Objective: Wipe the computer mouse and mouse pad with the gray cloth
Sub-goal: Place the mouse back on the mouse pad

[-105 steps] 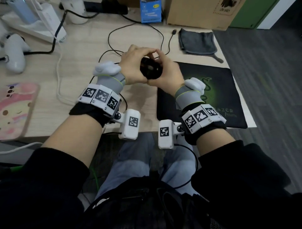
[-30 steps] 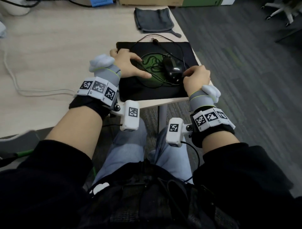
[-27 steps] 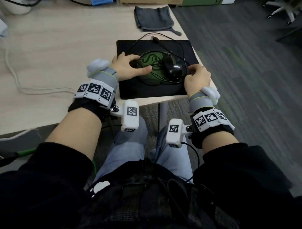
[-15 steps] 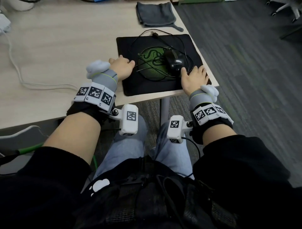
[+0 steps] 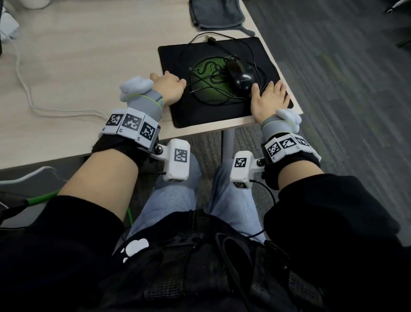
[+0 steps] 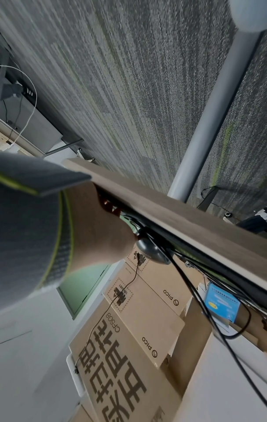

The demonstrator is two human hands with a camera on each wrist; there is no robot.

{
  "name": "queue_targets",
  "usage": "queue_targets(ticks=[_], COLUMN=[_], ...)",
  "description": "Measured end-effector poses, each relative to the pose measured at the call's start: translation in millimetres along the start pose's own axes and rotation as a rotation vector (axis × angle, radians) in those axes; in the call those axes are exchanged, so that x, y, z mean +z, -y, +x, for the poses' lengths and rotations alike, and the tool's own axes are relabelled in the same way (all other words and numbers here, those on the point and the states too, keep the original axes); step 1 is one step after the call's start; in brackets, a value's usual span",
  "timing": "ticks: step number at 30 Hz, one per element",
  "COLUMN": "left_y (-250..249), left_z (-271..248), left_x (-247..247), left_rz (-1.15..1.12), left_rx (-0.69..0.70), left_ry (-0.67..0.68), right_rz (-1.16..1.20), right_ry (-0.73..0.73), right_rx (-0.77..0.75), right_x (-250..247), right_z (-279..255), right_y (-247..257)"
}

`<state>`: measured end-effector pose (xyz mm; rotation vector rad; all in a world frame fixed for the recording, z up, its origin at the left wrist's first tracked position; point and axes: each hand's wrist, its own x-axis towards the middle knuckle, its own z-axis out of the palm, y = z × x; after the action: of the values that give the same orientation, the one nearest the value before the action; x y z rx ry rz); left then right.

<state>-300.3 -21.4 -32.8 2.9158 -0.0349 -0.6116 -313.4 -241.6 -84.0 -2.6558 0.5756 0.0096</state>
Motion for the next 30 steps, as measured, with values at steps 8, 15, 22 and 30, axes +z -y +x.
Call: queue_targets(ticks=[8, 15, 22, 30], left_y=[0.0, 4.9, 23.0, 55.6], left_z=[6.3, -3.9, -26.1, -47.8], left_x=[5.6, 1.7, -17.9, -74.8], left_rz=[-0.181, -0.440, -0.528, -0.624], left_rx=[-0.055, -0.035, -0.012, -0.006], left_ry=[-0.097, -0.123, -0.180, -0.372], right_rz=[0.007, 0.108, 0.115, 0.141], right_ry=[0.000, -0.008, -0.030, 0.000], right_rx=[0.011, 0.004, -0.112, -0.289], right_x=[-2.0, -8.0, -17.5, -30.5], right_z=[-0.1, -11.9, -31.0, -45.1], right_y=[4.3, 31.3, 77.5, 155.3])
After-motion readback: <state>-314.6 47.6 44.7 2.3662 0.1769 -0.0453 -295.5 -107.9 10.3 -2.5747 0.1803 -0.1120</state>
